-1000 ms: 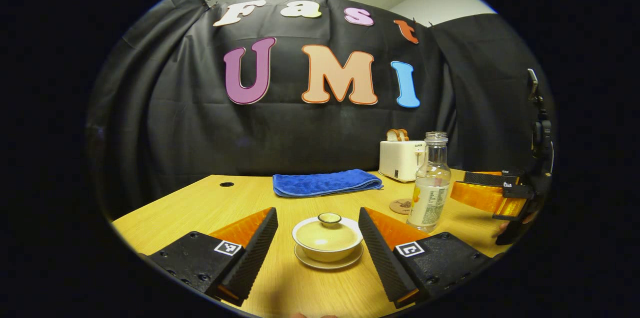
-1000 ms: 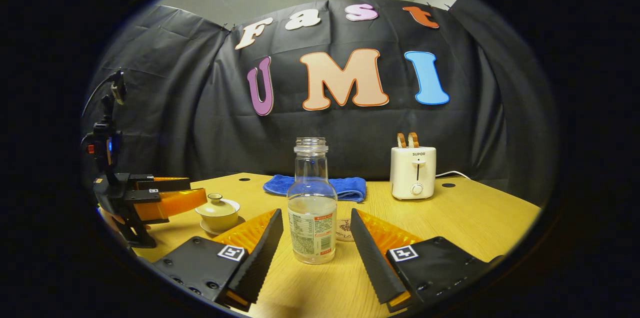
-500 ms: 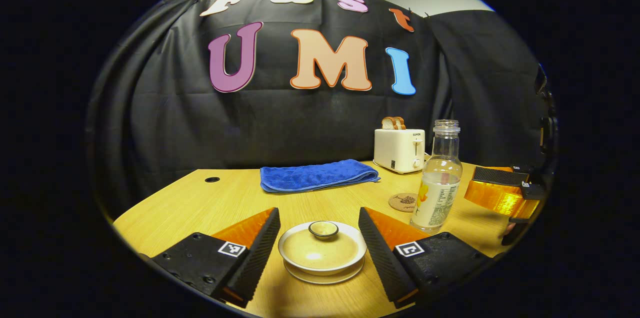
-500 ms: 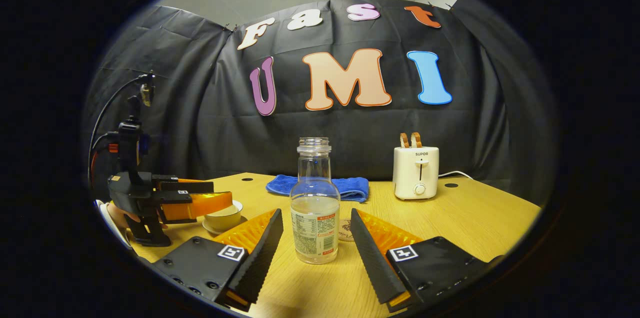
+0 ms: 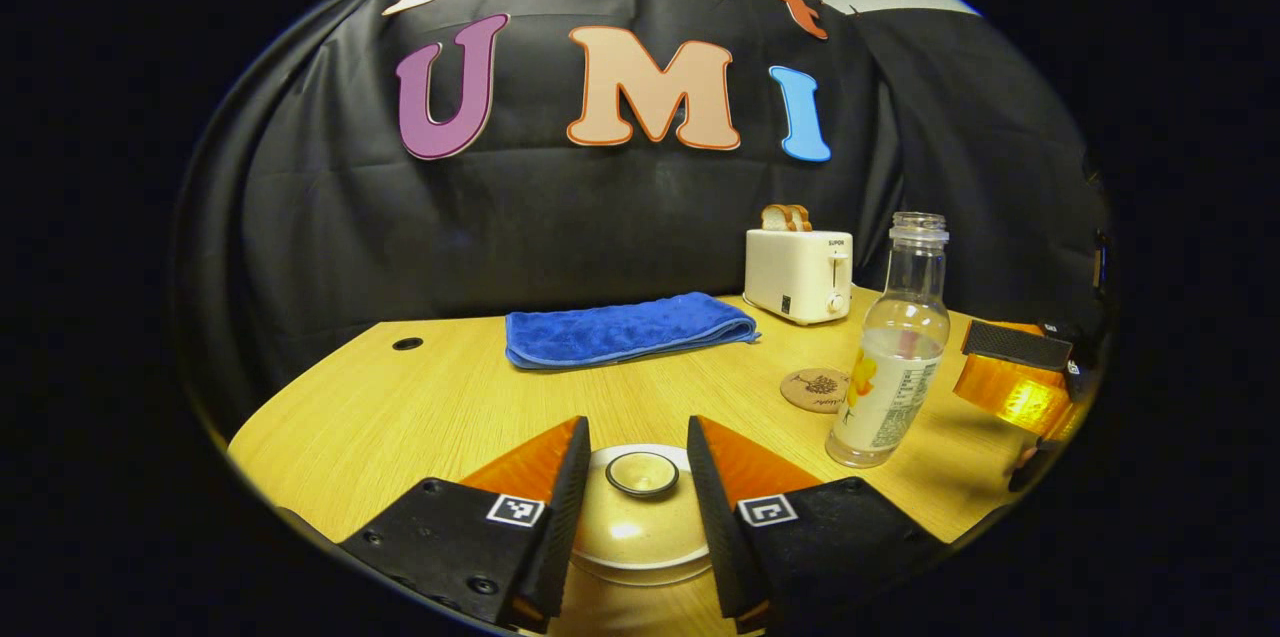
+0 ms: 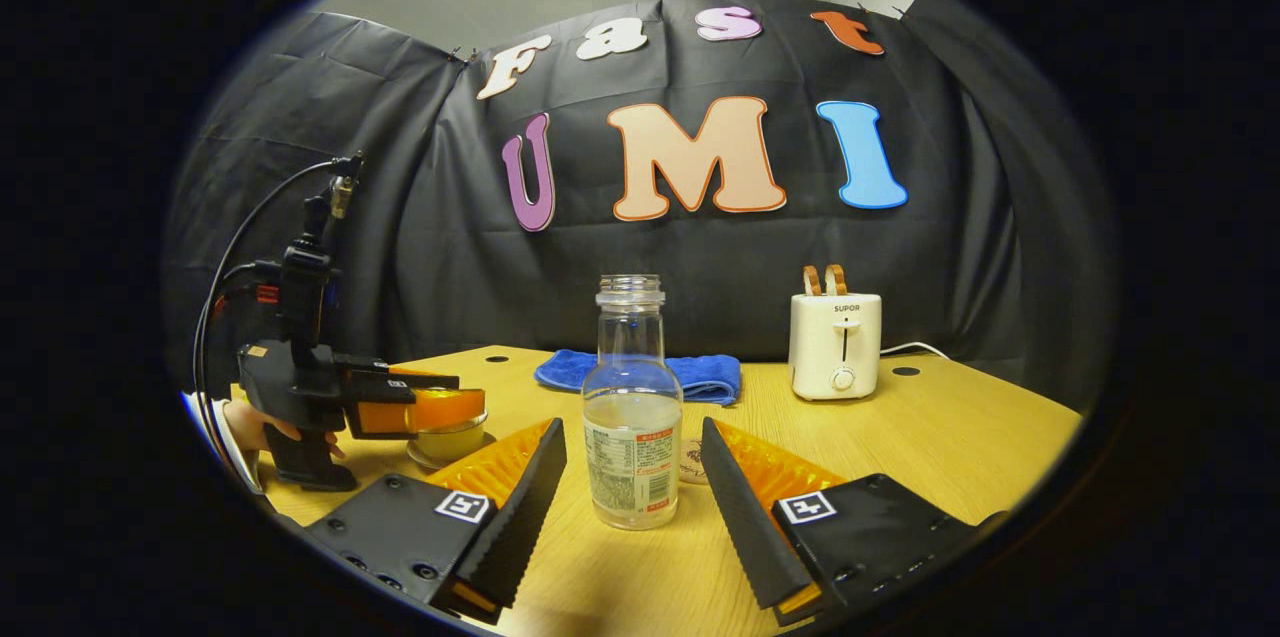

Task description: Open the teacup lid with one hand, grasp the water bottle and pour water into the teacup with the other hand; after pouring, place the water bottle on the coaster and then close the teacup lid.

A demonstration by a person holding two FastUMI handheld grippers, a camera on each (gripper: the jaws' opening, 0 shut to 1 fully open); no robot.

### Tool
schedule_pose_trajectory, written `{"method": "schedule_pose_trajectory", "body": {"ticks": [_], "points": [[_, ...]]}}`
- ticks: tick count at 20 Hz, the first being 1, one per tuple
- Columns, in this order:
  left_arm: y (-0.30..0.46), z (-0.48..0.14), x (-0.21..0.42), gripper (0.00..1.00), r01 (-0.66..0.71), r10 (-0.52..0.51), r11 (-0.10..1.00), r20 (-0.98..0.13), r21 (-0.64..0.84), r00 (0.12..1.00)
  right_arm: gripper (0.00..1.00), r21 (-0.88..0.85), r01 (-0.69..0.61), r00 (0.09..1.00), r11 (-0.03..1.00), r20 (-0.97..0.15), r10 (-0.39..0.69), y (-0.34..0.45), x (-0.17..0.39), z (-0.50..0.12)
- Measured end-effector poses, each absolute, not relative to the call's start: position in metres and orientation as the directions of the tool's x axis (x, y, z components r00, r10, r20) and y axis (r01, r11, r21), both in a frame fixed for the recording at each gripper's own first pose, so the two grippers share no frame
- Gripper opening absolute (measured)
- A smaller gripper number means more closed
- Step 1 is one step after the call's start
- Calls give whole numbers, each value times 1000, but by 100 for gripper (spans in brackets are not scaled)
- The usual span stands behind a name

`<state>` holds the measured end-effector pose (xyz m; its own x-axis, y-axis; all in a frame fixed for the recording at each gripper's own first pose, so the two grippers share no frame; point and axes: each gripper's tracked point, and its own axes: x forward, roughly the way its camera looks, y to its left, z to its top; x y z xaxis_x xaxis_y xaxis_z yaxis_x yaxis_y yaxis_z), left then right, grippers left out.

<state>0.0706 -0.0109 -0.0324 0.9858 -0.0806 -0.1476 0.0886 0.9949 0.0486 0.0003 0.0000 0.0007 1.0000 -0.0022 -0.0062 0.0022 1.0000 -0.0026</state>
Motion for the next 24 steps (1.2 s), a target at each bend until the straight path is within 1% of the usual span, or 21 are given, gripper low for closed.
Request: {"method": "schedule_pose_trajectory", "body": {"ticks": [4, 5, 6, 7, 8, 9, 10, 11, 12, 13, 14, 16, 17, 18, 24], "points": [[-16, -31, 71, 35, 111, -104, 993, -135, 49, 985, 88, -2, -2, 1000, 1000, -7, 2, 1, -1, 1], [-15, -30, 72, 31, 111, -103, 993, -140, 51, 985, 88, -3, -2, 1000, 1000, -7, 2, 1, -1, 0], [-15, -32, 72, 29, 108, -101, 993, -138, 50, 985, 92, -3, -2, 1000, 1000, -7, 2, 1, -1, 1], [-14, -31, 72, 29, 105, -97, 993, -135, 51, 986, 88, -2, -2, 1000, 1000, -7, 2, 1, -1, 1], [-13, -30, 71, 28, 102, -95, 994, -128, 48, 987, 92, -3, -2, 1000, 1000, -7, 2, 1, -2, 2], [-13, -29, 70, 27, 98, -92, 994, -120, 44, 989, 88, -2, -2, 1000, 1000, -7, 2, 1, -1, 0], [-11, -28, 69, 27, 92, -87, 995, -108, 41, 990, 88, -2, -2, 1000, 1000, -7, 2, 1, -1, 1], [-10, -25, 68, 27, 85, -81, 996, -96, 39, 992, 92, -2, -2, 1000, 1000, -8, 2, 1, -1, 1], [-9, -24, 67, 26, 79, -76, 996, -82, 36, 994, 88, -2, -2, 1000, 1000, -9, 2, 0, -1, 0], [-8, -21, 66, 27, 73, -71, 997, -67, 35, 995, 88, -2, 0, 1000, 1000, -9, 0, 0, -1, 1], [-7, -20, 65, 27, 66, -64, 997, -55, 34, 996, 92, -2, 2, 1000, 1000, -8, -2, -1, 0, 2], [-6, -17, 63, 27, 56, -55, 998, -30, 34, 998, 85, -2, 1, 1000, 1000, -9, -1, 0, 3, 0], [-5, -14, 62, 27, 51, -51, 998, -16, 32, 999, 88, -1, -3, 1000, 1000, -10, 3, 0, 5, 0], [-4, -13, 62, 27, 47, -47, 998, -7, 31, 999, 85, -1, -5, 1000, 1000, -11, 5, 1, 6, 0], [8, -9, 52, 27, 17, -18, 999, 28, 32, 999, 85, 0, 1, 1000, 1000, -17, -1, 0, 20, -1]]}}
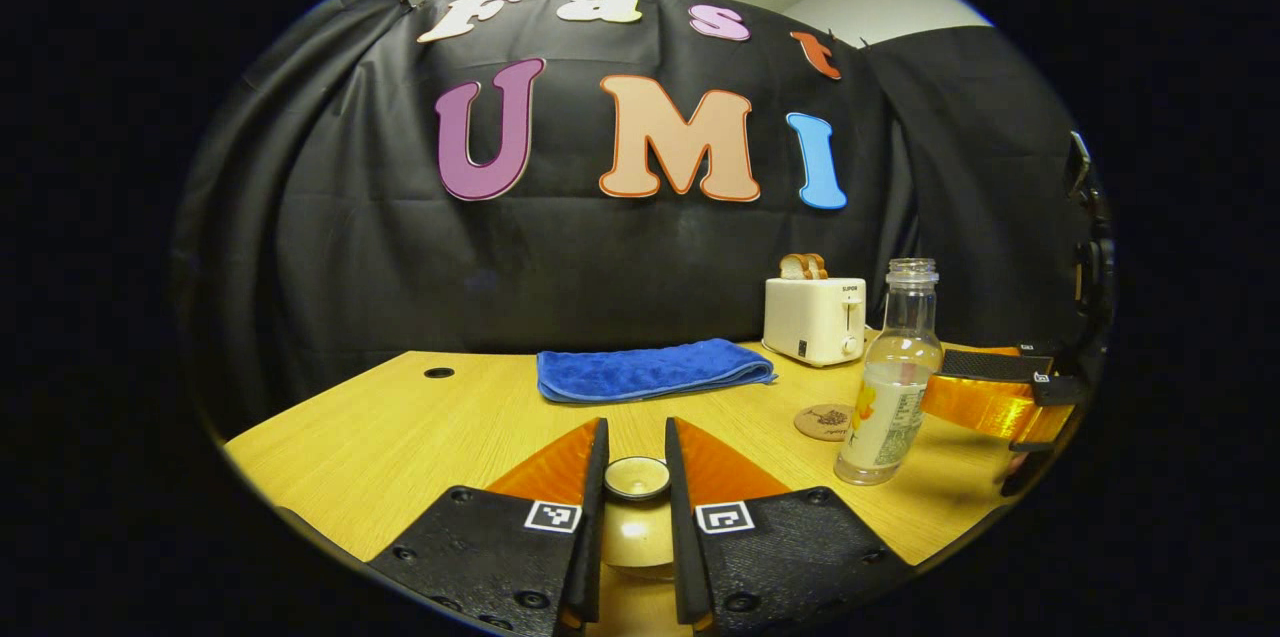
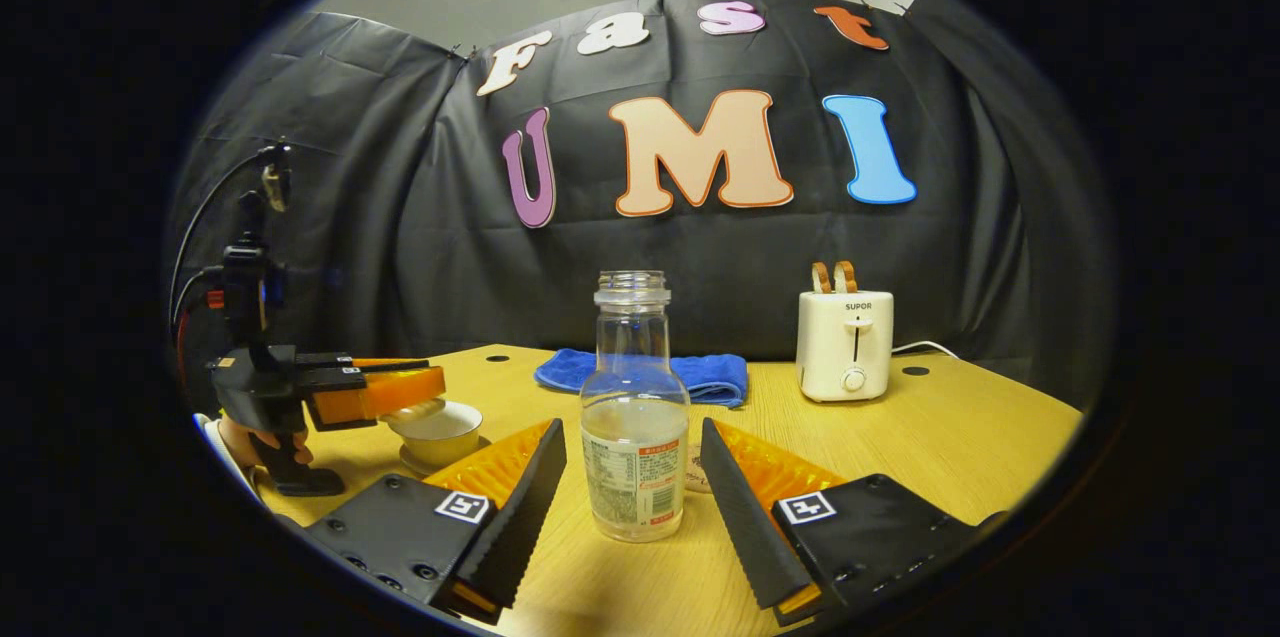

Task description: Open the teacup lid with one hand, grasp the water bottle and pour water into the teacup with the other hand; after pouring, place the water bottle on the coaster and then close the teacup lid.

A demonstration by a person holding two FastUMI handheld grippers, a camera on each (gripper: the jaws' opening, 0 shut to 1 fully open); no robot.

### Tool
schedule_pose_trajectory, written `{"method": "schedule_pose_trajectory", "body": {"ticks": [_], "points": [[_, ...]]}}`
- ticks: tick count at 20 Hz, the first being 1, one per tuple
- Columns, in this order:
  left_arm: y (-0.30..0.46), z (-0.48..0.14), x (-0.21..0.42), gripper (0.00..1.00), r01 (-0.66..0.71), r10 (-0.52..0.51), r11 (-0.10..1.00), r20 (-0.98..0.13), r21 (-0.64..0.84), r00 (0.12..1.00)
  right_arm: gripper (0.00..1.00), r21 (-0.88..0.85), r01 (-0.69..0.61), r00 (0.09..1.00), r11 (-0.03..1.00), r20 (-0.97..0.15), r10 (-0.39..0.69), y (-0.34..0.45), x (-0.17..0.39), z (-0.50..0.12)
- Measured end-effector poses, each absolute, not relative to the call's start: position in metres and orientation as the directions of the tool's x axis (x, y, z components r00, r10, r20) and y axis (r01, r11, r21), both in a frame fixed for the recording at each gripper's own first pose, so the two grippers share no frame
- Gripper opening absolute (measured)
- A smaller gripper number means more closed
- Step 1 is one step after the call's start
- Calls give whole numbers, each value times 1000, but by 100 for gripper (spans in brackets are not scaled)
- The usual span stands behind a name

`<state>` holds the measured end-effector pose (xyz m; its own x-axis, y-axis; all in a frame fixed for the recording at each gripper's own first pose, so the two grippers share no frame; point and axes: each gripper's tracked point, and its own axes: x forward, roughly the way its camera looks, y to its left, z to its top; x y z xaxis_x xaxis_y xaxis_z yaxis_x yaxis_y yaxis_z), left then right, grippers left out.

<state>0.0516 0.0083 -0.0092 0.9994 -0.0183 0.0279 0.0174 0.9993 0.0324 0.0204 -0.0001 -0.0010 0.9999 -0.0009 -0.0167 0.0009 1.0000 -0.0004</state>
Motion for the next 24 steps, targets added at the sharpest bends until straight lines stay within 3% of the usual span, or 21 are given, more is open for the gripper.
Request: {"method": "schedule_pose_trajectory", "body": {"ticks": [15, 18, 19, 24], "points": [[79, -7, 28, 27, -116, 115, 993, 36, 31, 993, 89, -1, 39, 991, 999, -130, -38, -5, 73, -21], [89, -7, 25, 27, -138, 137, 990, 36, 29, 990, 85, -9, 13, 987, 1000, -158, -15, 0, 82, -27], [91, -7, 24, 27, -139, 138, 990, 36, 30, 990, 88, -18, 16, 986, 1000, -168, -19, -1, 83, -28], [94, -6, 25, 27, -146, 145, 989, 45, 29, 988, 79, -60, 26, 986, 998, -161, -35, 1, 80, -26]]}}
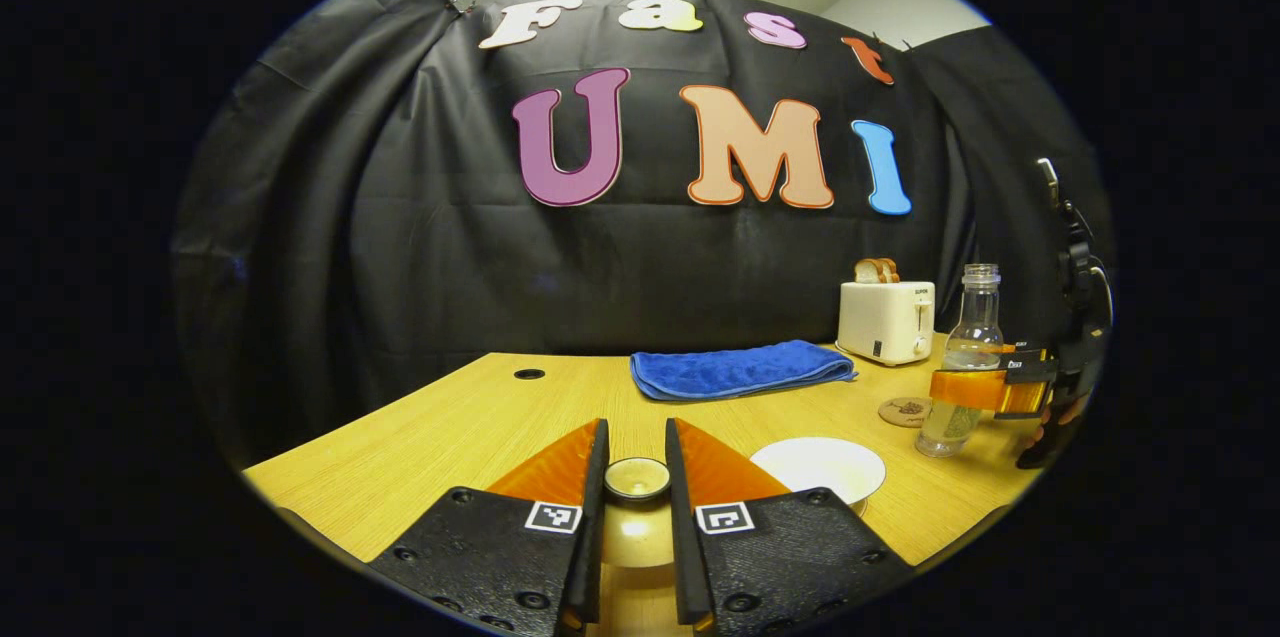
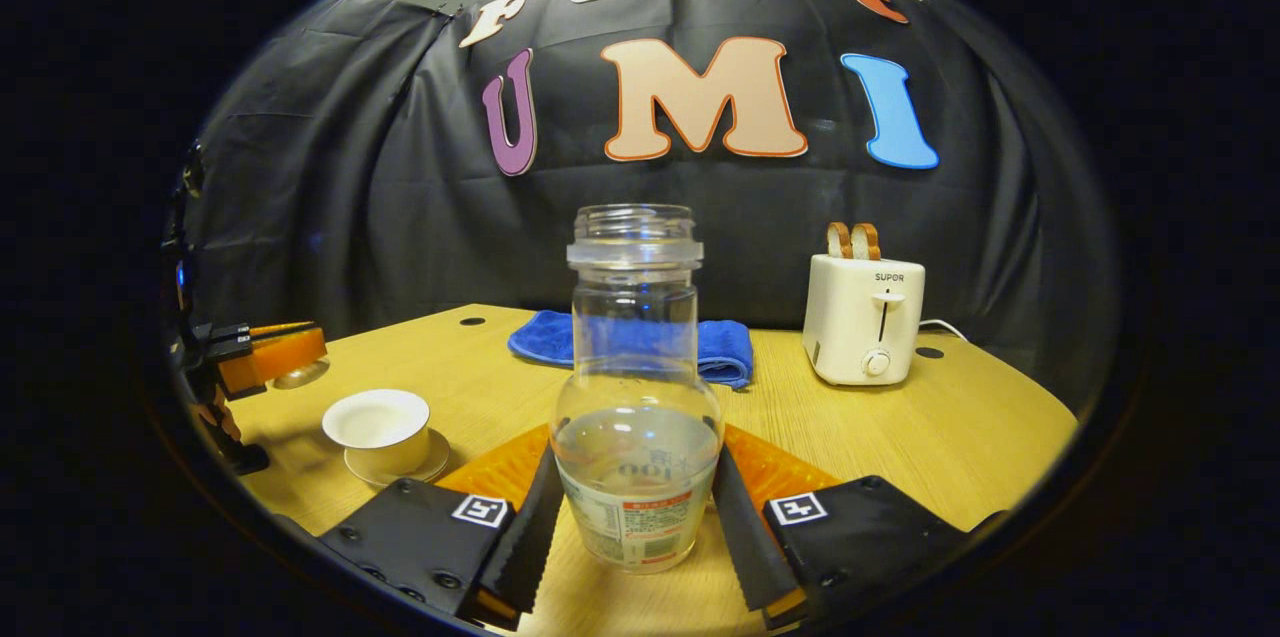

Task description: Open the teacup lid with one hand, grasp the water bottle and pour water into the teacup with the other hand; after pouring, place the water bottle on the coaster and then close the teacup lid.

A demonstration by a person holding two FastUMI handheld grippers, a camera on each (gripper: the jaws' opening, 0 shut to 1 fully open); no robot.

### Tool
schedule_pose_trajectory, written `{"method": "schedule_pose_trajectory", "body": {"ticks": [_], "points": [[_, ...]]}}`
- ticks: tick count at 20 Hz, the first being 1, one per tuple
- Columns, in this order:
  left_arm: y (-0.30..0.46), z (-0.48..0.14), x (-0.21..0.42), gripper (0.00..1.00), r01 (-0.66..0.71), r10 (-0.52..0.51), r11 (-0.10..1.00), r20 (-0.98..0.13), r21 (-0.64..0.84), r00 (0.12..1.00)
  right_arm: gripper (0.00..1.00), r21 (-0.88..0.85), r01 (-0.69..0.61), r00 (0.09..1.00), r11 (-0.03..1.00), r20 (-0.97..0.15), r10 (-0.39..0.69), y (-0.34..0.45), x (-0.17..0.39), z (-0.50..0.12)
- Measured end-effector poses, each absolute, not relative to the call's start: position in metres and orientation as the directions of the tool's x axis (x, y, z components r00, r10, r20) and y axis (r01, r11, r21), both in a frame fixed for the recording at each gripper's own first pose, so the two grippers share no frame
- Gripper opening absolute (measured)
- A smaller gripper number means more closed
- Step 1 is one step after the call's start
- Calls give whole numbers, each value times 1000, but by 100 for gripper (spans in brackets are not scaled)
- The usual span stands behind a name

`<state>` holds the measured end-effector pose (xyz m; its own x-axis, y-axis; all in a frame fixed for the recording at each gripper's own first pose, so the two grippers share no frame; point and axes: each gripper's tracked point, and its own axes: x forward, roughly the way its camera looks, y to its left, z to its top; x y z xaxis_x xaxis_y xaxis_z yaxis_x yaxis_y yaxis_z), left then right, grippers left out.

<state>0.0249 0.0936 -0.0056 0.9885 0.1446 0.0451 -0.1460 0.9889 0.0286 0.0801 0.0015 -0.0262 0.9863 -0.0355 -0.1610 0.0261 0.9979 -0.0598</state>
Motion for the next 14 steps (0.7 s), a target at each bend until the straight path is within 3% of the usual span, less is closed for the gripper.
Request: {"method": "schedule_pose_trajectory", "body": {"ticks": [7, 14], "points": [[98, -7, 25, 27, -164, 163, 986, 42, 28, 986, 79, -346, 17, 985, 938, -155, -75, 14, 65, -5], [103, -7, 23, 27, -196, 195, 980, 41, 26, 980, 79, -707, -9, 981, 707, -142, -129, 15, 77, 10]]}}
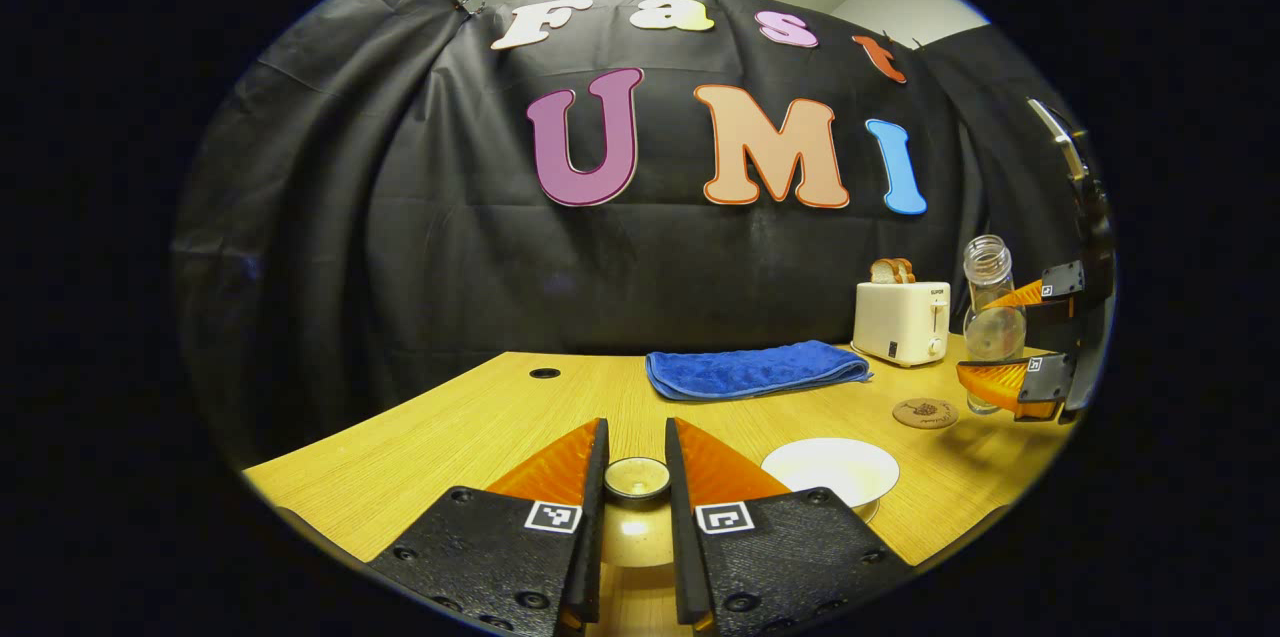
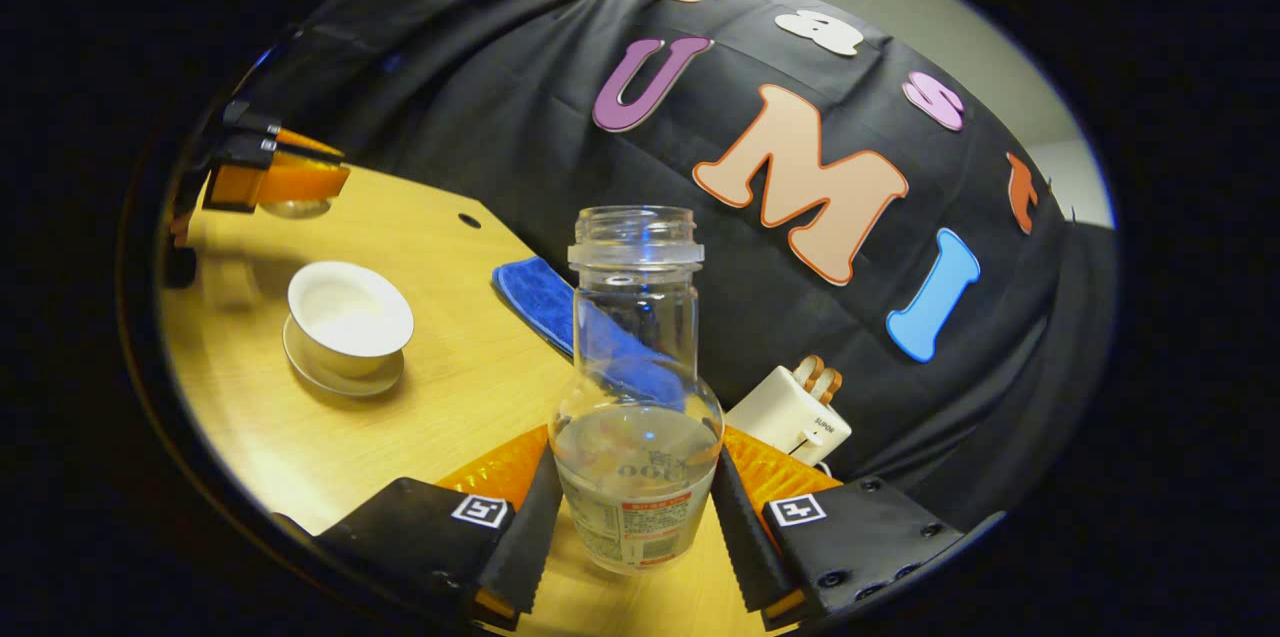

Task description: Open the teacup lid with one hand, grasp the water bottle and pour water into the teacup with the other hand; after pouring, place the water bottle on the coaster and then close the teacup lid.

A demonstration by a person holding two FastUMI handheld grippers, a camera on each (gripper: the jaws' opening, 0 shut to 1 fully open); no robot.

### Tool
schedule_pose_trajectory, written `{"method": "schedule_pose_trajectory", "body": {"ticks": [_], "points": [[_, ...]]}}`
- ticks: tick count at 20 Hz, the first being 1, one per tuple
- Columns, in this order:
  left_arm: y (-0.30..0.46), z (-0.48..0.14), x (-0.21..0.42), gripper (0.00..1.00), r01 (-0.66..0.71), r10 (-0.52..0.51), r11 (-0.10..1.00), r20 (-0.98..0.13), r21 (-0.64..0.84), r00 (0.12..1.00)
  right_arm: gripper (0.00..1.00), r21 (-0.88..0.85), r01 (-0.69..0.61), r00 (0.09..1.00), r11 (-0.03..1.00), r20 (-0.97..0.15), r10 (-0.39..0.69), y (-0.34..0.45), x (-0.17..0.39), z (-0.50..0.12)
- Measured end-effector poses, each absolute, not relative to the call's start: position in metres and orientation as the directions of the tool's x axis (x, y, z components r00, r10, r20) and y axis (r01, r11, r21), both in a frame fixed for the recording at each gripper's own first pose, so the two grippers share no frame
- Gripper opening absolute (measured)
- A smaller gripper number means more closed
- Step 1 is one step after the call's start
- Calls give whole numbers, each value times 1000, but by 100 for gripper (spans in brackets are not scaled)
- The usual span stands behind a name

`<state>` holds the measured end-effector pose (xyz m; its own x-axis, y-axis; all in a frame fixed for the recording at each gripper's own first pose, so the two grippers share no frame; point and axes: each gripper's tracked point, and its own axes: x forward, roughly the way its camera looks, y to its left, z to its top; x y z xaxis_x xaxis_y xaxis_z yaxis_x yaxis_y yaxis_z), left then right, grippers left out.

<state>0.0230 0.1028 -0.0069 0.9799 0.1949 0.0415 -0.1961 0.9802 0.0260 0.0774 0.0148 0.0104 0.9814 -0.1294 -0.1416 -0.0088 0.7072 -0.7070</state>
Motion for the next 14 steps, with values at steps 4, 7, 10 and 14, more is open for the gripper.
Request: {"method": "schedule_pose_trajectory", "body": {"ticks": [4, 7, 10, 14], "points": [[105, -8, 23, 27, -206, 204, 978, 42, 25, 978, 79, -792, -23, 976, 611, -150, -159, 11, 86, 2], [105, -8, 24, 27, -206, 205, 978, 42, 25, 978, 80, -830, -46, 975, 556, -160, -157, 15, 91, -7], [106, -8, 23, 27, -209, 208, 978, 42, 25, 977, 79, -876, -74, 976, 477, -161, -144, 25, 93, -13], [105, -9, 24, 27, -209, 208, 978, 42, 25, 977, 78, -926, -101, 980, 364, -156, -124, 39, 94, -17]]}}
